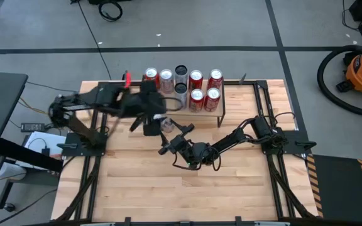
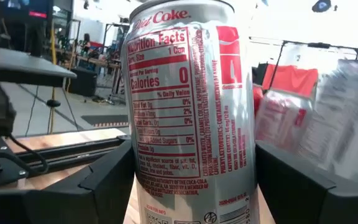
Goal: Place canned beverage on shelf
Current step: Put the silver soda can on the shelf
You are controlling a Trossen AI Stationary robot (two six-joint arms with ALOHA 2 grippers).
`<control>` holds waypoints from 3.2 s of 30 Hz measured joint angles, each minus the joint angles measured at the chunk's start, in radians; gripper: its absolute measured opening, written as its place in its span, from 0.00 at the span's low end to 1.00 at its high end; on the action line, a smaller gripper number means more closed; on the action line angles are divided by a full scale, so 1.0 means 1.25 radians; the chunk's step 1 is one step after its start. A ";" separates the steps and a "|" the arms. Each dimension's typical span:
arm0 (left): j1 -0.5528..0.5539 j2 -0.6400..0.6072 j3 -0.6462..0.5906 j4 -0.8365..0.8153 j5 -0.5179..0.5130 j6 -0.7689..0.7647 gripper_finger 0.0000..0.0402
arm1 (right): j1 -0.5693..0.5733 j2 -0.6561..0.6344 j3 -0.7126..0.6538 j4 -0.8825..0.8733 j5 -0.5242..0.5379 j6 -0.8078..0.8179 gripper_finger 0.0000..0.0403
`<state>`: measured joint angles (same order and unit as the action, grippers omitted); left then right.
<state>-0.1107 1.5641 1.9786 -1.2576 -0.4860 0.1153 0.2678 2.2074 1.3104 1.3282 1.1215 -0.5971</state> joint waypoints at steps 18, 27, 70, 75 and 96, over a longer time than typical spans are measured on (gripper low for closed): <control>-0.240 -0.478 -0.718 0.586 -0.247 -0.037 0.90 | -0.045 0.000 -0.030 0.000 -0.102 0.201 0.75; -0.274 -0.565 -0.931 0.849 -0.329 0.142 0.90 | -0.026 -0.001 0.086 -0.142 -0.011 0.165 0.75; -0.394 -0.898 -1.338 1.083 -0.299 0.048 0.90 | -0.089 0.341 0.506 0.186 0.122 -0.203 0.75; -0.384 -0.896 -1.363 1.102 -0.299 0.040 0.90 | -0.101 0.329 0.506 0.185 0.135 -0.211 0.75; -0.380 -0.897 -1.367 1.105 -0.304 0.041 0.90 | -0.072 0.263 0.364 0.188 0.191 -0.108 0.75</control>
<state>-0.5856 0.4427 0.2695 0.1234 -0.8665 0.1665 0.1772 2.5367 1.7656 1.5636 1.3598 -0.7315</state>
